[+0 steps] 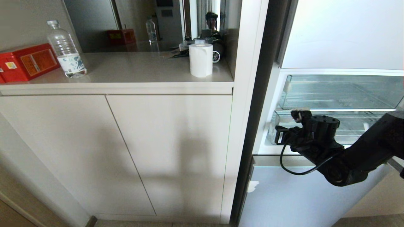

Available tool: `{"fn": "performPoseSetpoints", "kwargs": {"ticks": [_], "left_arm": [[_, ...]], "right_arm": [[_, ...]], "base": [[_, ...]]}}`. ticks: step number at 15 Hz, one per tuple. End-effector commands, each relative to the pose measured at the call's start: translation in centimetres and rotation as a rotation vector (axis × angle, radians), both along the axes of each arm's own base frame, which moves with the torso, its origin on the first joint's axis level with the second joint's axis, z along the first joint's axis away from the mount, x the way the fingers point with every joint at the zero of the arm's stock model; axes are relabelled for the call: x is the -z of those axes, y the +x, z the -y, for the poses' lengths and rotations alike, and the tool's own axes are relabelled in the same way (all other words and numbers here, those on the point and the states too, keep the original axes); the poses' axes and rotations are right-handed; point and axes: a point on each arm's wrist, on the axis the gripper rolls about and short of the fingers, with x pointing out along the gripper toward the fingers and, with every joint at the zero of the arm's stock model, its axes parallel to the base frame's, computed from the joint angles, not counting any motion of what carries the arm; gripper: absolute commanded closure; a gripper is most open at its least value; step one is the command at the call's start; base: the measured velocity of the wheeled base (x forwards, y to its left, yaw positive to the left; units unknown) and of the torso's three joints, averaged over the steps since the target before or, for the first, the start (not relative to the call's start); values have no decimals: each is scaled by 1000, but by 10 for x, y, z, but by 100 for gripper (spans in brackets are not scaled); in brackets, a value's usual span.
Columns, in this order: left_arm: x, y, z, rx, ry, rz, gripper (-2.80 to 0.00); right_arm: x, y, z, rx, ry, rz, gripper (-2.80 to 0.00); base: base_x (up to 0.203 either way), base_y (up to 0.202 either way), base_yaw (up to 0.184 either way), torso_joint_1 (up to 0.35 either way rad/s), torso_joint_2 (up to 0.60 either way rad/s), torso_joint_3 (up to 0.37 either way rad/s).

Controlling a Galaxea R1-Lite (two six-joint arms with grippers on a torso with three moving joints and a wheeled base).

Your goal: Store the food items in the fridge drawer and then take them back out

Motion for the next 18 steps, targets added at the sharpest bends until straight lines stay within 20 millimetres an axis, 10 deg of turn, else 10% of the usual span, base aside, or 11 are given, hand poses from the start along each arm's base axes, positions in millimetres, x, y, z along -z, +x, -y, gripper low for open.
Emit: {"fn": "performPoseSetpoints", "kwargs": {"ticks": [1, 8, 9, 18], "left_arm": [[0, 0, 0, 0, 0, -1, 0], [0, 0, 0, 0, 0, -1, 0], [0, 0, 0, 0, 0, 0, 0], [0, 0, 0, 0, 0, 0, 0]], "right_arm": [[-15, -22, -4, -25, 18, 10, 0], [-16, -86, 5, -37, 47, -88, 0], [-16, -92, 7, -36, 46, -97, -280], [-29, -188, 30, 14, 80, -106, -280]], "base": [[0, 0, 0, 0, 0, 0], [0, 0, 0, 0, 0, 0], [0, 0, 0, 0, 0, 0], [0, 0, 0, 0, 0, 0]]}}
